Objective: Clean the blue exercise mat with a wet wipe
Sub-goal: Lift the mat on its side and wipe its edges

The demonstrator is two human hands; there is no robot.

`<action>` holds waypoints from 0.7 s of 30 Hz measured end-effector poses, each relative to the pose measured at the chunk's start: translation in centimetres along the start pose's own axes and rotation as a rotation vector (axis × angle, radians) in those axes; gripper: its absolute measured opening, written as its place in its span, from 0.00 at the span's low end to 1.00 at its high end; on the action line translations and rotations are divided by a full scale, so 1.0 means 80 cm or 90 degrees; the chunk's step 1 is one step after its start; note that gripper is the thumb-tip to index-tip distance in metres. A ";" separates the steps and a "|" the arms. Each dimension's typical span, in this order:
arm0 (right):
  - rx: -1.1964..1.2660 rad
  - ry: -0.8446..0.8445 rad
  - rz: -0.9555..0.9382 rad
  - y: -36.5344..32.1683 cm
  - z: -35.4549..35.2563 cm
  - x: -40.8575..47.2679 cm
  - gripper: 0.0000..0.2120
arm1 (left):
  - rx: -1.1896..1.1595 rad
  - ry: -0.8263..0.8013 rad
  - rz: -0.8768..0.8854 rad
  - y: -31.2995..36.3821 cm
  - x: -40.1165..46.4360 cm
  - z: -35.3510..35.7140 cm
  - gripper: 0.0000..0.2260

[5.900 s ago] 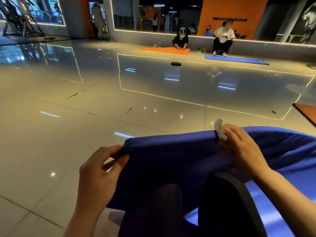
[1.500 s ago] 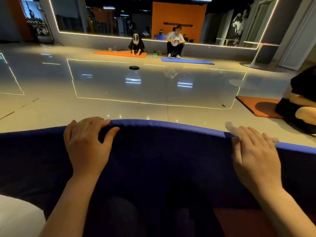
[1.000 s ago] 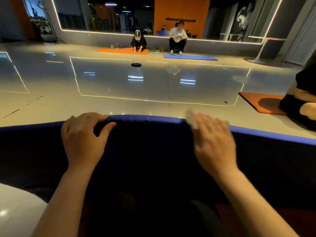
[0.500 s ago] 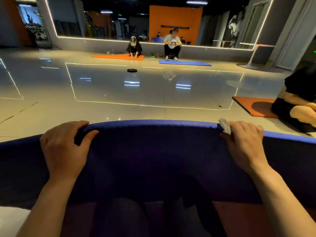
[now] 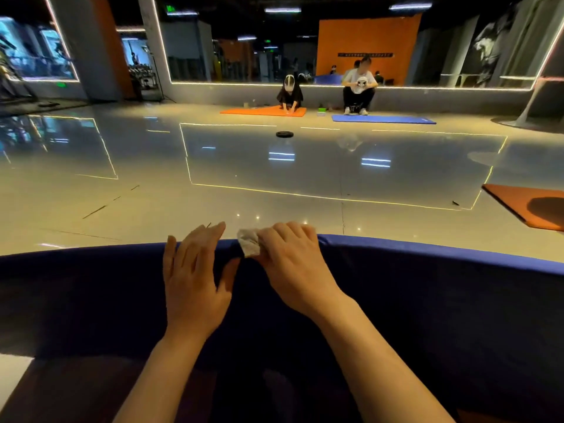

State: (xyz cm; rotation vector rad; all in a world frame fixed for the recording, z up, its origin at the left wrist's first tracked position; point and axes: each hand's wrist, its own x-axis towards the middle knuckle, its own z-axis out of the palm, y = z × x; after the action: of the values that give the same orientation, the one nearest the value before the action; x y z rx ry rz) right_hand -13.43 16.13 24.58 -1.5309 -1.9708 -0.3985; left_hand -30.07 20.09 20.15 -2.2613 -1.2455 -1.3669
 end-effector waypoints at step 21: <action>-0.283 -0.031 0.098 0.147 -0.080 -0.077 0.23 | 0.014 -0.001 0.036 -0.032 0.020 0.019 0.20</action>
State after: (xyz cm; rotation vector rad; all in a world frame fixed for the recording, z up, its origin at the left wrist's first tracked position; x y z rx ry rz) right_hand 0.44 11.14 24.18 -1.9670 -1.8645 -0.7789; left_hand -30.76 23.39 20.05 -2.2659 -1.1810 -1.3253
